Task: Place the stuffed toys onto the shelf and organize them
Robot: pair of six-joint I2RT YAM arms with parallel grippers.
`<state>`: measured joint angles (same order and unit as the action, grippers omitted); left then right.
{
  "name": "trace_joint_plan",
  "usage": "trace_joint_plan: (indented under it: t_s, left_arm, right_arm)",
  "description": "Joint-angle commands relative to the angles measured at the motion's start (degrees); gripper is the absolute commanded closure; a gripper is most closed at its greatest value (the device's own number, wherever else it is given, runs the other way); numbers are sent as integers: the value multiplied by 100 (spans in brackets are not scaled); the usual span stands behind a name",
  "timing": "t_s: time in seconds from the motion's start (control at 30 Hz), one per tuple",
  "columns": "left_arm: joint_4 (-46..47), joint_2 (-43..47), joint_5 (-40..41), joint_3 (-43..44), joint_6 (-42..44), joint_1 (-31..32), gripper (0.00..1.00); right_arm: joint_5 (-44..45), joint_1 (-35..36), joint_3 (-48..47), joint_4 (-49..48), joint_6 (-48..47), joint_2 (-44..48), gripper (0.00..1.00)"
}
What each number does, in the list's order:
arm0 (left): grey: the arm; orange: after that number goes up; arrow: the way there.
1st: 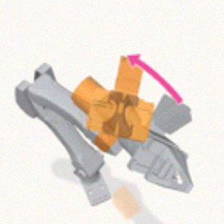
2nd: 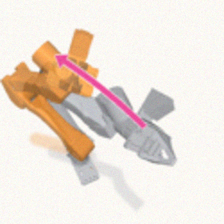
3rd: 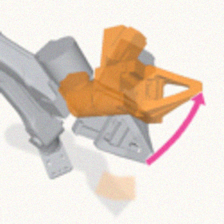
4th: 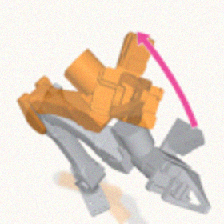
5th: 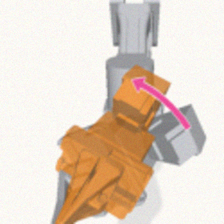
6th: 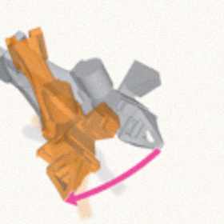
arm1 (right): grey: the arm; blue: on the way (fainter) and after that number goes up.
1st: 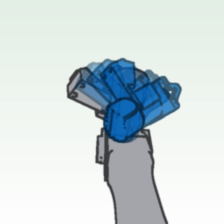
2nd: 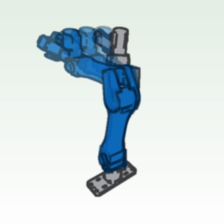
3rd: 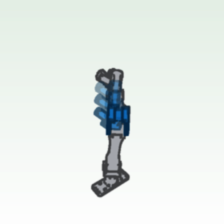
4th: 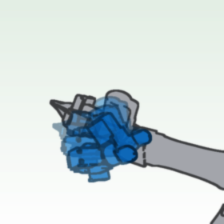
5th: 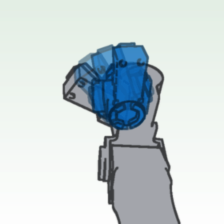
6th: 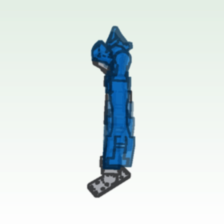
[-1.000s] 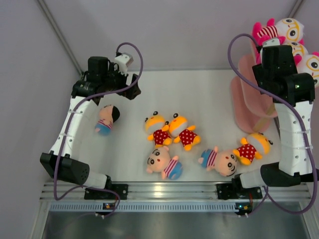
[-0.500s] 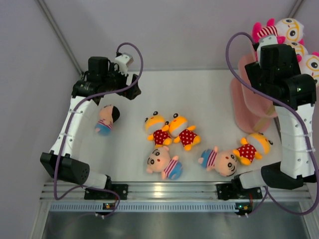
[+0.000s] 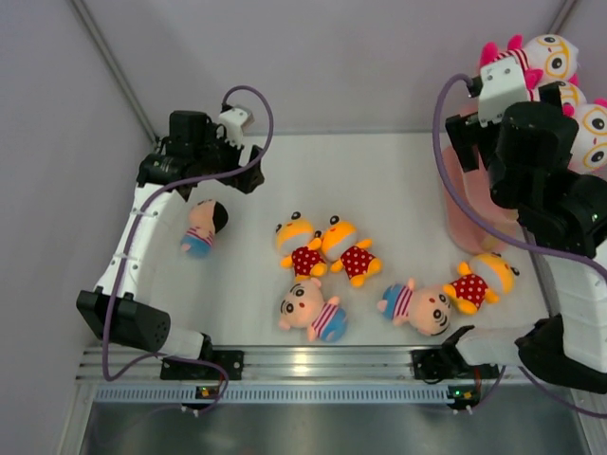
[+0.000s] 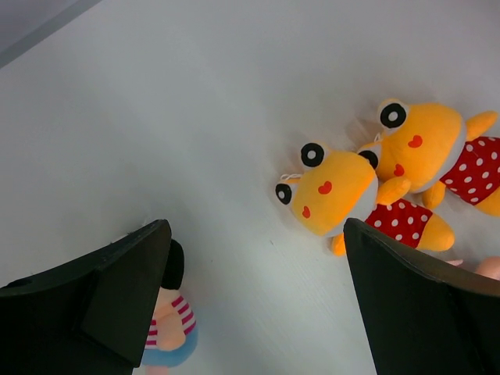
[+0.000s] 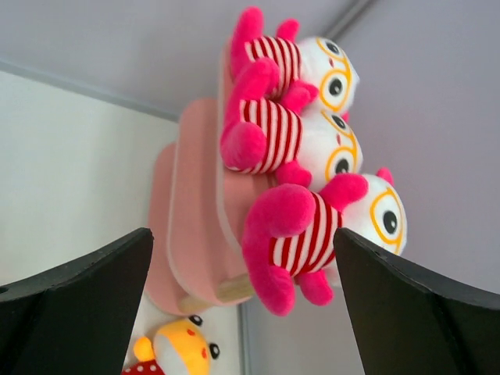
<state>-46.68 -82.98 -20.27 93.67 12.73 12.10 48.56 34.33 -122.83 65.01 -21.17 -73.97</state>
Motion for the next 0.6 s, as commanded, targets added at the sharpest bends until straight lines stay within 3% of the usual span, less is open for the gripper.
trace_joint_plan:
  t_s: [0.0, 0.1, 0.23, 0.3, 0.43, 0.57]
  left_arm:
    - [-166, 290, 287, -182, 265, -58, 2]
    - [-263, 492, 559, -463, 388, -93, 2]
    - [-386, 634, 692, -840, 309, -478, 2]
    - [-421, 669, 367, -990, 204, -830, 2]
    - [-465, 739, 23, -1236, 194, -2164, 2]
    - [-457, 897, 322, -1535, 326, -2501, 2]
  right_arm:
    - [190, 817, 652, -1701, -720, 436, 1]
    - [-204, 1748, 1505, -1739, -1896, 131, 1]
    - [-2098, 2631, 2812, -1868, -2576, -266, 1]
    - [-2795, 2737, 3358, -2498, -2525, -389, 2]
    - [-4822, 2790, 3983, -3072, -1936, -539, 6]
    - [-5760, 3167, 4985, -3162, -1557, -548, 10]
